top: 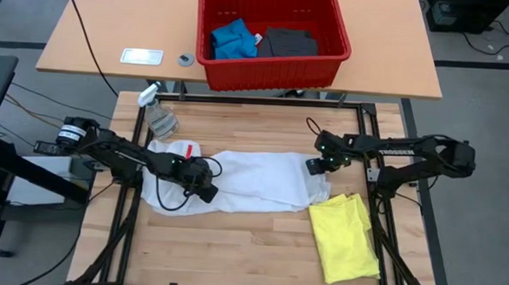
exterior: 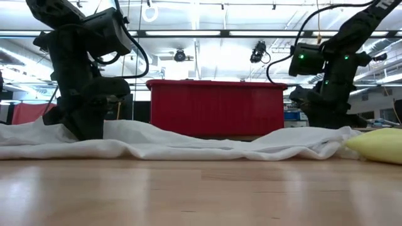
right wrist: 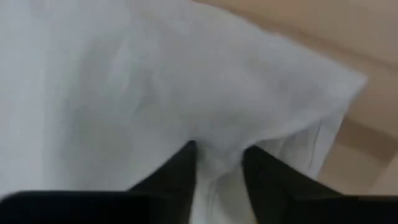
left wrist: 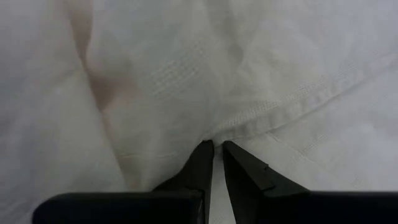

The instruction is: Fold Laundry from Bin

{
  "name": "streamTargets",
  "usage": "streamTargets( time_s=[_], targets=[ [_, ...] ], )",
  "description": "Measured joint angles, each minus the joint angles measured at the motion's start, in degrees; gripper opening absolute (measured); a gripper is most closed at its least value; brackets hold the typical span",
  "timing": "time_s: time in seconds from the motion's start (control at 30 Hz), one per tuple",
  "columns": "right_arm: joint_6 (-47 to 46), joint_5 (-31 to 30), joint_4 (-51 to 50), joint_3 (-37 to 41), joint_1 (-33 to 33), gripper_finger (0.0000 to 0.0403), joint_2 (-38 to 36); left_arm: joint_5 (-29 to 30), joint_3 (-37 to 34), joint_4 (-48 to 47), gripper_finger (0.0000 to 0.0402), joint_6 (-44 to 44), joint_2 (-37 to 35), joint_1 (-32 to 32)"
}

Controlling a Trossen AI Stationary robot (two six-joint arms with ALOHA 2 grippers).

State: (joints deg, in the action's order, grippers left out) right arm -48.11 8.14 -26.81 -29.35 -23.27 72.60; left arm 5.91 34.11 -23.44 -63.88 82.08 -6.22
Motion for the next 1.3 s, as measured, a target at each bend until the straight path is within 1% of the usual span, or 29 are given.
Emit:
streamTargets(
  time_s=[0.1, 0.13, 0.17, 0.23, 0.37, 0.43, 0.67, 0.7, 0.77, 0.9, 1.0, 1.1, 1.2, 1.3],
  targets=[
    [3.0, 1.7, 1.0, -0.7, -1.5, 0.0046, 1.2, 0.0, 0.0, 0.0, 0.0050, 0.0, 0.0, 0.0],
    [4.2, 2.0, 0.8, -1.2, -1.7, 0.0024, 1.0, 0.0, 0.0, 0.0, 0.0050, 0.0, 0.0, 0.0],
    [5.0, 1.9, 0.5, -1.9, -2.0, 0.0015, 0.6, 0.0, 0.0, 0.0, 0.0050, 0.0, 0.0, 0.0],
    [5.3, 0.1, -1.8, -3.9, -3.1, 0.0014, -0.3, 0.0, 0.0, 0.0, 0.0050, 0.0, 0.0, 0.0],
    [10.2, -6.9, -7.7, -8.1, -6.7, 0.0006, -1.4, -0.2, 0.0, 0.4, 0.0050, -0.7, 0.1, 0.0],
    [12.5, -9.0, -8.9, -9.2, -8.7, 0.0006, -1.4, -0.2, 0.0, 0.4, 0.0050, -1.0, 0.1, 0.0],
    [16.6, -12.7, -6.4, -9.0, -14.0, 0.0009, 0.4, 0.8, 0.0, 0.5, 0.0050, -2.3, 0.1, 0.0],
    [16.8, -12.2, -5.5, -9.0, -14.5, 0.0014, 0.7, 1.0, 0.0, 0.6, 0.0050, -2.6, 0.1, 0.0],
    [16.8, -9.3, -4.9, -9.0, -15.0, 0.0029, 1.0, 1.4, 0.0, 0.9, 0.0050, -2.8, 0.1, 0.0],
    [15.3, -3.9, -5.7, -9.0, -15.0, 0.0080, 0.0, 1.9, 0.0, 1.7, 0.0050, -3.3, 0.1, 0.0],
    [13.2, 0.0, -6.2, -9.0, -13.8, 0.0117, -1.7, 2.3, -0.1, 3.1, 0.0050, -4.6, 0.1, 0.0],
    [11.9, 3.1, -5.1, -9.0, -10.6, 0.0135, -2.7, 3.0, -0.1, 5.0, 0.0050, -5.6, 0.1, 0.0],
    [13.9, 4.8, -3.8, -9.0, -6.0, 0.0135, -1.5, 4.4, -0.2, 6.5, 0.0050, -6.1, 0.2, 0.0],
    [14.7, 3.7, -1.7, -9.0, -1.0, 0.0123, 1.3, 5.3, -0.2, 7.4, 0.0050, -5.9, 0.2, 0.8]
  ],
)
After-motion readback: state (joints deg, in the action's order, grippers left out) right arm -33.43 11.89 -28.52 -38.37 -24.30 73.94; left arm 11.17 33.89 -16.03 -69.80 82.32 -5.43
